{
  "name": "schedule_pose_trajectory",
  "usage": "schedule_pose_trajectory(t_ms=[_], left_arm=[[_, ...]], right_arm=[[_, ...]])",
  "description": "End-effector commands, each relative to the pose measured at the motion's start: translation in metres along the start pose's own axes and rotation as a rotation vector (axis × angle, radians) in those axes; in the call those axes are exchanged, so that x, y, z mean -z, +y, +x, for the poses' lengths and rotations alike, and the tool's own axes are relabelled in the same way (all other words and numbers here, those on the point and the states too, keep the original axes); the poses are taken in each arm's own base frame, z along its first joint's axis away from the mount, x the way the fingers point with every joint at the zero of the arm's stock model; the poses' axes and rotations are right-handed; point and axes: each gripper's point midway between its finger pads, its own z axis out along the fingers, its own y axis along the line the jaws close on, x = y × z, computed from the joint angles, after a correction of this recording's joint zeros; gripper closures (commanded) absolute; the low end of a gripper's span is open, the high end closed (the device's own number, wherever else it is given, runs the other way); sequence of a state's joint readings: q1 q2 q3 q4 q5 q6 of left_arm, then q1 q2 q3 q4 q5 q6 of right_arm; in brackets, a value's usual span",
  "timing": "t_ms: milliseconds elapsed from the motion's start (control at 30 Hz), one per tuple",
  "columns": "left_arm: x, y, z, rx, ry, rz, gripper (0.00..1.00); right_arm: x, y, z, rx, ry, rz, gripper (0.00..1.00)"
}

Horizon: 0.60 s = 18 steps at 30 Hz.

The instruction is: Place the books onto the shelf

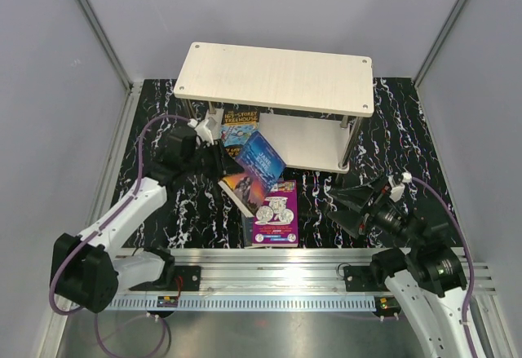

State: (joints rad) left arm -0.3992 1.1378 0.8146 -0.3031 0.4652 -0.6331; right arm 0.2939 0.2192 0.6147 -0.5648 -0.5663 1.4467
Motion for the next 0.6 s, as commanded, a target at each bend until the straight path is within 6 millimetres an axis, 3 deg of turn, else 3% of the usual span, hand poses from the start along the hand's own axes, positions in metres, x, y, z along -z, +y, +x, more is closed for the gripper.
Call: schedule_pose_trajectory(t_ms=[0,167,567], left_arm=[[0.020,-0.071,-0.088,-0.118,-0.281,0.268,1.00],[0.024,-0.065,-0.118,-0.029,-0.445,0.271,1.00],[0.011,0.014,-0.119,0.236,-0.660,0.117,1.00]], right_arm=[[0.005,-0.006,0.004,-0.002,0.005,0.023,0.00],[0.009,-0.013,0.006,-0.002,0.000,0.053,0.00],[0.013,-0.026,0.009,-0.017,0.005,0.114,0.00]])
